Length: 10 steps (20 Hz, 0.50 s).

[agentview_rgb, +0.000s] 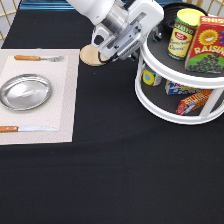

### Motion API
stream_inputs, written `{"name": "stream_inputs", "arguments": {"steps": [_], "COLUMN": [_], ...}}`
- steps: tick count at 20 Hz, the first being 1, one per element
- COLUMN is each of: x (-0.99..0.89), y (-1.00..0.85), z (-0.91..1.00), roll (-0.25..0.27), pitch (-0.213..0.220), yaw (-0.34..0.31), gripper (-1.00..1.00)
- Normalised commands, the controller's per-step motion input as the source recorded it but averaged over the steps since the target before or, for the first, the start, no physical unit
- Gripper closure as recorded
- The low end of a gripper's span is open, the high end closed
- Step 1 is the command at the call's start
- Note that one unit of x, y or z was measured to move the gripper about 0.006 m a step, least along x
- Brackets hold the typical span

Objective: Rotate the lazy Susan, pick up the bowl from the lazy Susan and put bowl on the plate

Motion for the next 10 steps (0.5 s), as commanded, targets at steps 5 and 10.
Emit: {"name": "stream_inputs", "arguments": {"steps": [5,10], "x": [0.77,0.67], "y": [0.1,0.3], "z": [0.05,0.15], "roll": [-0.028,-0.04], "pitch": [0.046,0.103], "yaw": [-0.032,-0.009], "gripper": [-1.0,-1.0]}}
